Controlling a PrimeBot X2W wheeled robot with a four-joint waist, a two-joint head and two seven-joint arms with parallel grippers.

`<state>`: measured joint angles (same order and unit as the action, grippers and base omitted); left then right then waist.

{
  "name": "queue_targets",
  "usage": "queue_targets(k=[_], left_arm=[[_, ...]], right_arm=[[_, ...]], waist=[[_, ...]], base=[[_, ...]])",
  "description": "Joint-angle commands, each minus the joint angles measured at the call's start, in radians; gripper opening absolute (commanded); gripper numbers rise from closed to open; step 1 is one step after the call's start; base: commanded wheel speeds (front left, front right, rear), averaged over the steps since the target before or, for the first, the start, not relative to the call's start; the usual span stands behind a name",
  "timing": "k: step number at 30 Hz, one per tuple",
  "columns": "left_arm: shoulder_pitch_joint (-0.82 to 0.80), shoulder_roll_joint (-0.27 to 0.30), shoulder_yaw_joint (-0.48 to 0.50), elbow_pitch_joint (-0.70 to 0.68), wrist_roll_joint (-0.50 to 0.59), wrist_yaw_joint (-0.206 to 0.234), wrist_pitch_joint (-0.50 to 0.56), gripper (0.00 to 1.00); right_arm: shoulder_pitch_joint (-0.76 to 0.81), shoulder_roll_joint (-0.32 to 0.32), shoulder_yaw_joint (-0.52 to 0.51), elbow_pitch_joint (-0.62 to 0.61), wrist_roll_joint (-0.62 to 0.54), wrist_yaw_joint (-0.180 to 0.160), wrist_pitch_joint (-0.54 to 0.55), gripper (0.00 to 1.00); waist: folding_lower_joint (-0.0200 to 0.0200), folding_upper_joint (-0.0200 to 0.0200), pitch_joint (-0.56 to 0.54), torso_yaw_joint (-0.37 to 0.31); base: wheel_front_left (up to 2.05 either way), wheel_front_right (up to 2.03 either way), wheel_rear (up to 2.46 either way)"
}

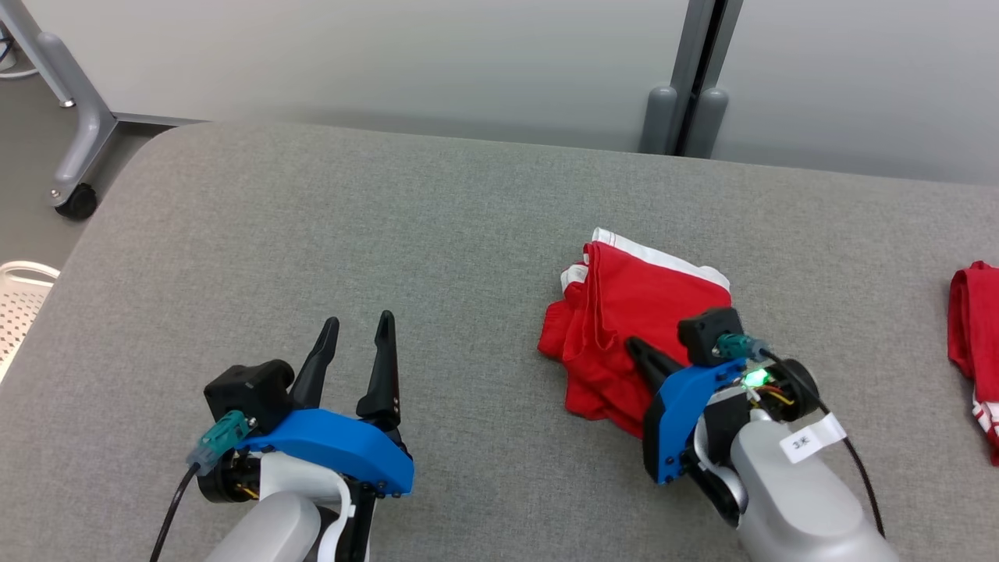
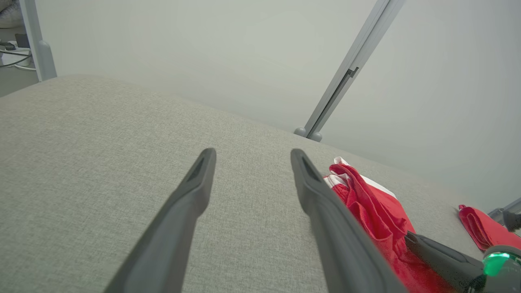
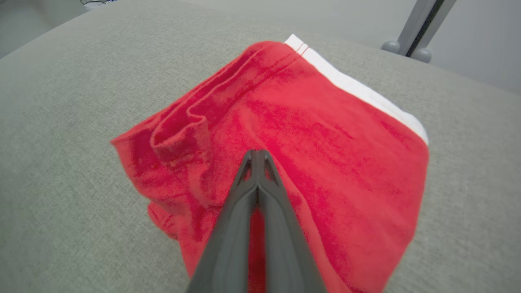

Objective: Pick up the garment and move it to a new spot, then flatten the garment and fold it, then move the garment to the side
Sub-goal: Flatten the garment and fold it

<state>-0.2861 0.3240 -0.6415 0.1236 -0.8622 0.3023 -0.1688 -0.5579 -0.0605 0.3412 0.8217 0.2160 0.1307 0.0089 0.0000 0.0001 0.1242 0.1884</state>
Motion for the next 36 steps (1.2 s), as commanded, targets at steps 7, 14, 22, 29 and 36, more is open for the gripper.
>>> queue_targets(k=[7,14,22,29,36], left_arm=[[0.008,0.004,-0.002,0.001,-0.005,0.003,-0.003,1.00],[-0.002,0.003,-0.001,0.010,-0.006,-0.002,-0.005,1.00],[-0.013,0.014,0.012,0.038,0.007,0.001,-0.035,1.00],[-0.024,0.014,0.032,0.080,0.017,-0.018,-0.064,1.00],[-0.009,-0.008,0.017,0.149,0.032,-0.037,-0.078,1.00]], right_arm=[[0.009,0.009,0.144,0.005,0.077,0.000,0.001,0.00],[-0.031,0.009,0.274,0.014,0.161,0.000,0.008,0.00],[-0.052,0.008,0.324,-0.016,0.219,0.000,-0.086,0.20],[-0.019,0.008,0.193,-0.038,0.171,0.000,-0.188,1.00],[0.115,0.002,-0.068,-0.095,0.069,0.000,-0.241,1.00]], waist=[[0.0000,-0.0001,-0.003,0.011],[0.0000,-0.0001,0.006,0.009],[0.0000,-0.0001,-0.005,-0.021],[0.0000,-0.0001,-0.053,-0.075],[0.0000,-0.0001,-0.106,-0.115]], base=[[0.00,0.00,0.00],[0.00,0.00,0.00],[0.00,0.00,0.00],[0.00,0.00,0.00],[0.00,0.00,0.00]])
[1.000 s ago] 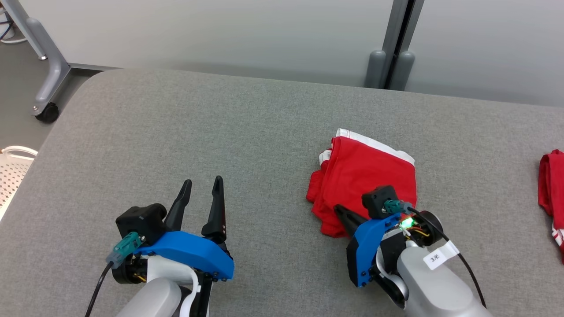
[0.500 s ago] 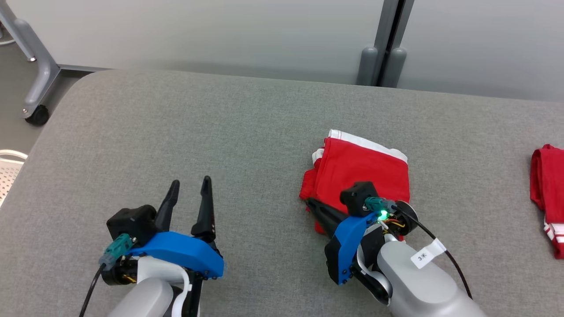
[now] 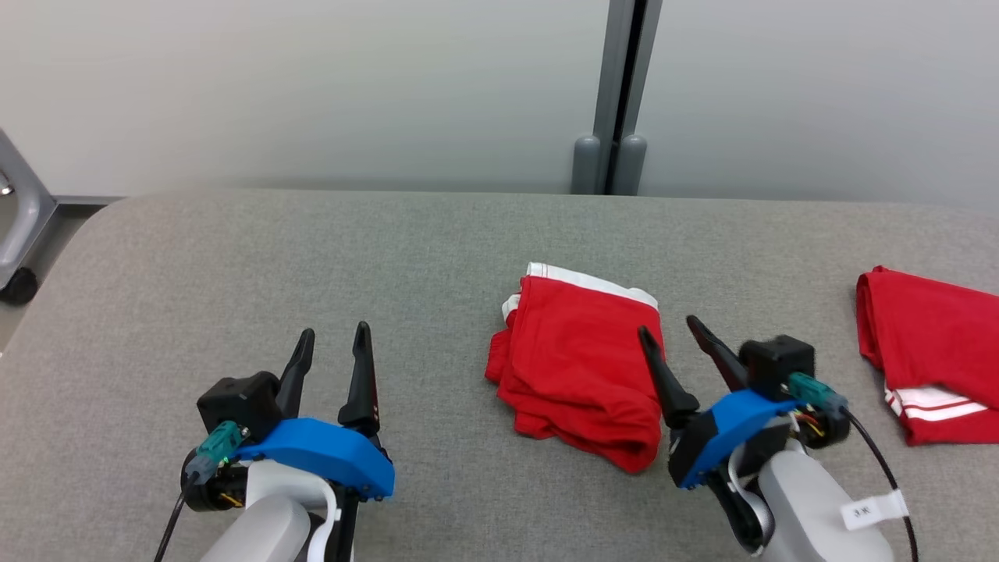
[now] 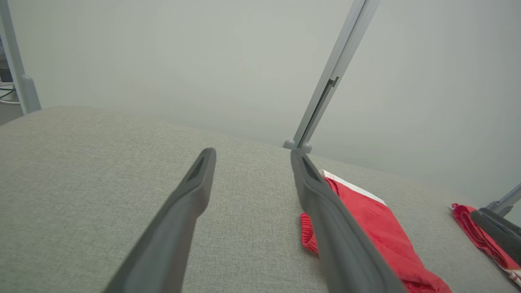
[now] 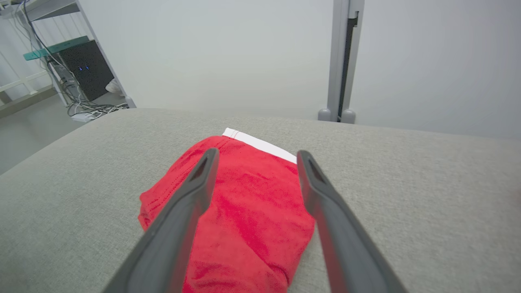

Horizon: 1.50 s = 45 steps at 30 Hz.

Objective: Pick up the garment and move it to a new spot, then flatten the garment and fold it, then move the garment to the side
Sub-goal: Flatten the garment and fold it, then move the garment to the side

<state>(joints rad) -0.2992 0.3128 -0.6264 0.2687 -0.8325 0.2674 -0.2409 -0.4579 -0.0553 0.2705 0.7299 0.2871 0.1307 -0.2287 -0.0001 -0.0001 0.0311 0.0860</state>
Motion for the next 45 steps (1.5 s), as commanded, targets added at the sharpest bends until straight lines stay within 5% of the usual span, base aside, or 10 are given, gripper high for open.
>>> queue_targets(k=[1,8,18,45], left_arm=[[0.013,0.002,0.000,0.014,0.002,-0.007,-0.008,1.00],[0.069,-0.006,-0.003,0.082,-0.003,-0.042,-0.017,1.00],[0.155,-0.016,0.035,0.070,0.019,-0.034,-0.024,1.00],[0.131,0.017,0.027,0.030,0.046,-0.020,-0.009,1.00]], right_arm=[[0.040,-0.002,-0.036,-0.021,-0.020,0.000,-0.006,1.00],[0.228,0.004,-0.227,-0.201,-0.108,0.000,0.007,1.00],[0.400,0.004,-0.276,-0.399,-0.059,0.000,0.054,1.00],[0.373,0.004,-0.338,-0.435,-0.108,0.000,0.166,1.00]], waist=[[0.0001,0.0001,-0.021,-0.019],[0.0001,0.0001,-0.058,-0.038],[0.0001,0.0001,-0.079,-0.034],[0.0001,0.0001,-0.059,-0.009]], base=[[0.00,0.00,0.00],[0.00,0.00,0.00],[0.00,0.00,0.00],[0.00,0.00,0.00]])
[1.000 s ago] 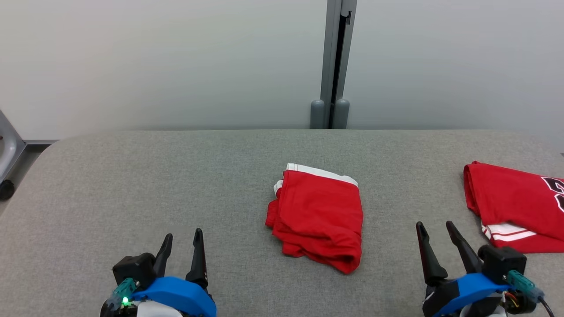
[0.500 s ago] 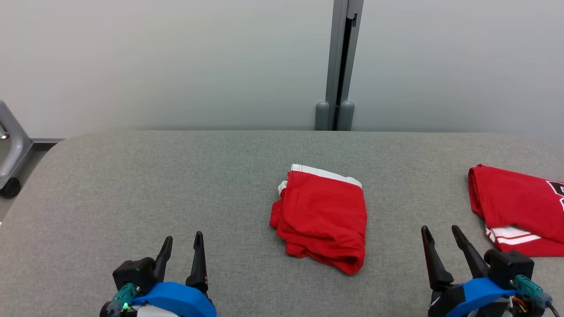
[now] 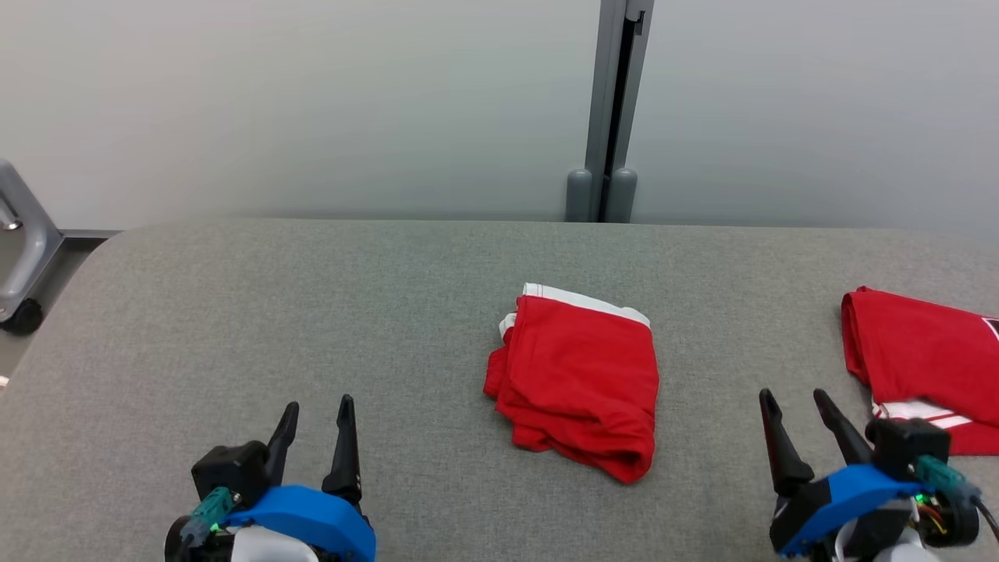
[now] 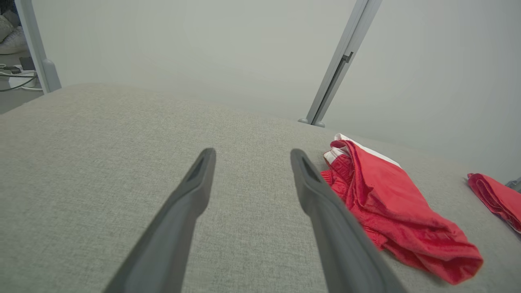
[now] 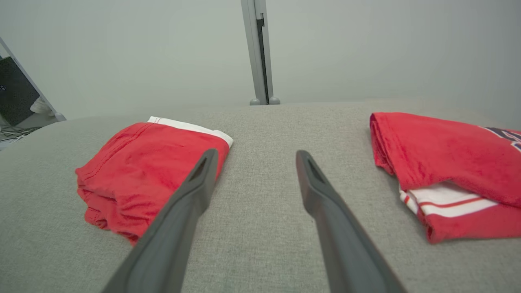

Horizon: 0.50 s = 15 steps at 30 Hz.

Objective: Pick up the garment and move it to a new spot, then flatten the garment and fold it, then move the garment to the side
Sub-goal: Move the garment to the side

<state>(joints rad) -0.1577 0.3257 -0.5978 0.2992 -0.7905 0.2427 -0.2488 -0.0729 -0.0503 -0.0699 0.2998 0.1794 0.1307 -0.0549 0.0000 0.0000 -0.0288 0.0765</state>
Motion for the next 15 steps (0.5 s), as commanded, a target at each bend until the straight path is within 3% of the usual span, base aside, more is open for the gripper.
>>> queue_targets(k=[1,15], left_arm=[[-0.017,0.007,-0.001,-0.004,0.006,0.005,0.001,1.00],[-0.050,0.019,0.001,-0.041,0.010,0.007,0.013,1.00]], right_arm=[[-0.028,-0.001,0.000,0.000,-0.007,0.000,0.010,1.00],[-0.309,-0.002,-0.081,0.118,-0.037,0.000,0.294,1.00]], waist=[[0.0000,0.0000,0.004,0.004],[0.0000,0.0000,0.067,0.090]], base=[[0.00,0.00,0.00],[0.00,0.00,0.00]])
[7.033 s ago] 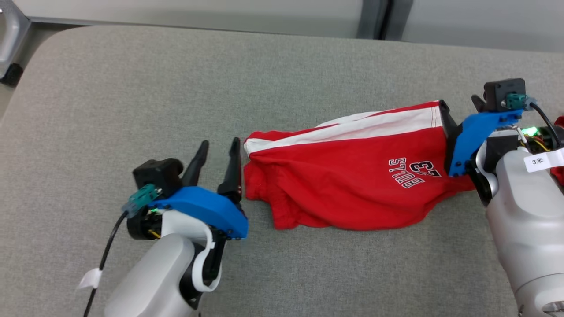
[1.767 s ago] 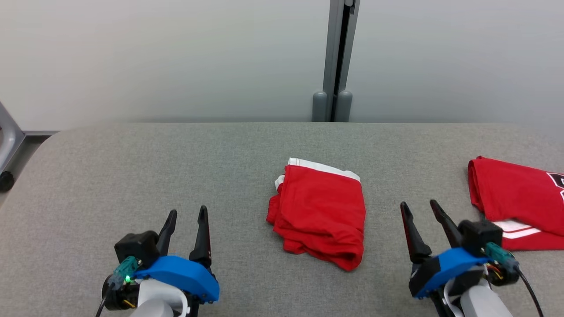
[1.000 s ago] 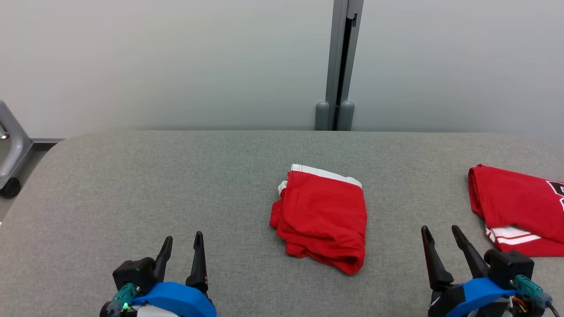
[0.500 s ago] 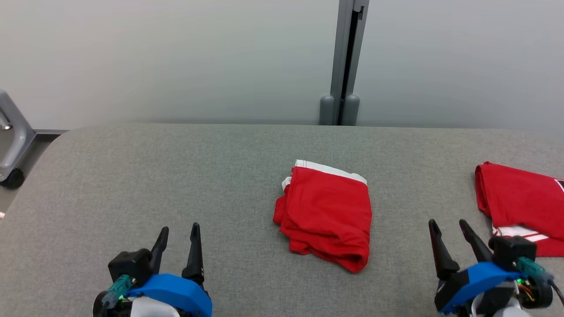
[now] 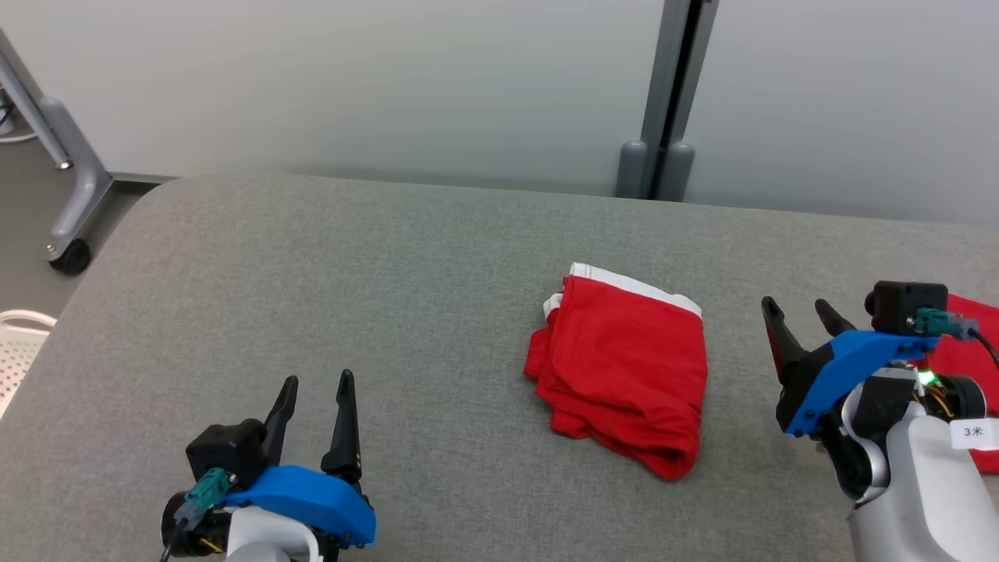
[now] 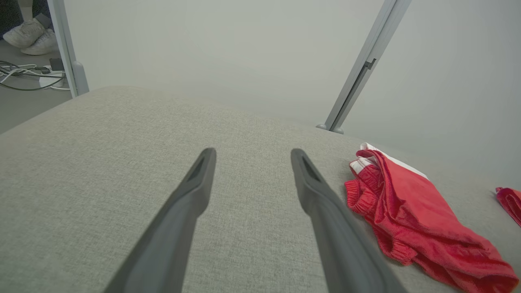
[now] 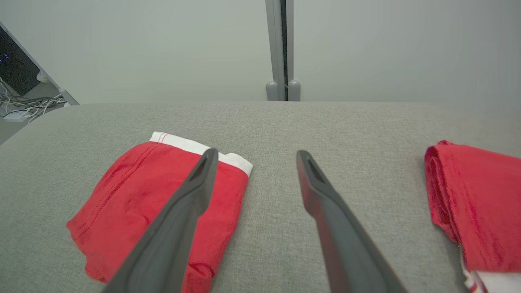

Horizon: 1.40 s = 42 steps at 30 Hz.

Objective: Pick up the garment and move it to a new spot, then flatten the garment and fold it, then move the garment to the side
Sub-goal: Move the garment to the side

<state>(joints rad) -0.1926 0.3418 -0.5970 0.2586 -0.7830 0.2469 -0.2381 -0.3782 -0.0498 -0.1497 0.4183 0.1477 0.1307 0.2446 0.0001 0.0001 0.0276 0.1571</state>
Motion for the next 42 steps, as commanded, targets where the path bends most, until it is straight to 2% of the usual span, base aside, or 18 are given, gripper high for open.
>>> queue_targets(k=[1,10,19,20,22,23,24,26,27,34,42], left_arm=[[-0.018,0.002,-0.001,-0.003,0.004,0.002,0.002,1.00],[-0.048,-0.008,-0.007,-0.014,0.012,-0.011,-0.001,1.00],[-0.065,-0.016,0.000,-0.003,0.012,-0.017,-0.010,1.00],[-0.065,-0.017,0.000,-0.001,0.012,-0.016,-0.010,1.00],[-0.065,-0.017,-0.001,0.003,0.015,-0.017,-0.012,1.00],[-0.067,-0.017,-0.003,0.004,0.016,-0.017,-0.012,1.00],[-0.070,-0.016,-0.005,0.004,0.019,-0.018,-0.011,1.00],[-0.074,-0.016,-0.012,0.004,0.022,-0.020,-0.009,1.00],[-0.076,-0.017,-0.014,0.004,0.022,-0.021,-0.006,1.00],[-0.068,-0.015,-0.030,-0.005,0.029,-0.022,0.005,1.00],[-0.072,-0.012,-0.039,-0.050,0.033,-0.009,0.015,1.00]], right_arm=[[-0.018,-0.002,-0.008,0.009,-0.006,0.000,0.012,1.00],[-0.097,-0.012,-0.070,0.152,-0.018,0.000,0.169,1.00],[-0.125,-0.006,-0.053,0.290,-0.016,0.000,0.197,1.00],[-0.129,-0.007,-0.048,0.301,-0.017,0.000,0.193,0.98],[-0.133,-0.004,-0.032,0.323,-0.014,0.000,0.190,0.71],[-0.136,-0.003,-0.026,0.332,-0.013,0.000,0.186,0.47],[-0.141,-0.003,-0.022,0.340,-0.010,0.000,0.184,0.39],[-0.150,-0.002,-0.005,0.355,-0.008,0.000,0.175,0.05],[-0.152,-0.003,0.002,0.361,-0.008,0.000,0.168,0.00],[-0.182,-0.004,0.072,0.377,0.016,0.000,0.099,0.00],[-0.166,-0.067,0.192,0.308,0.046,0.000,0.089,0.00]], waist=[[-0.0001,-0.0001,0.017,0.019],[-0.0001,-0.0001,0.081,0.095],[-0.0001,-0.0001,0.125,0.133],[-0.0001,-0.0001,0.127,0.134],[-0.0001,-0.0001,0.129,0.134],[-0.0001,-0.0001,0.129,0.134],[-0.0001,-0.0001,0.129,0.132],[-0.0001,-0.0001,0.127,0.125],[-0.0001,-0.0001,0.125,0.120],[-0.0001,-0.0001,0.099,0.029],[-0.0001,-0.0001,0.104,-0.165]], base=[[0.00,0.00,0.00],[0.00,0.00,0.00],[0.00,0.00,0.00],[0.00,0.00,0.00],[0.00,0.00,0.00],[0.00,0.00,0.00],[0.00,0.00,0.00],[0.00,0.00,0.00],[0.00,0.00,0.00],[0.00,0.00,0.00],[0.00,0.00,0.00]])
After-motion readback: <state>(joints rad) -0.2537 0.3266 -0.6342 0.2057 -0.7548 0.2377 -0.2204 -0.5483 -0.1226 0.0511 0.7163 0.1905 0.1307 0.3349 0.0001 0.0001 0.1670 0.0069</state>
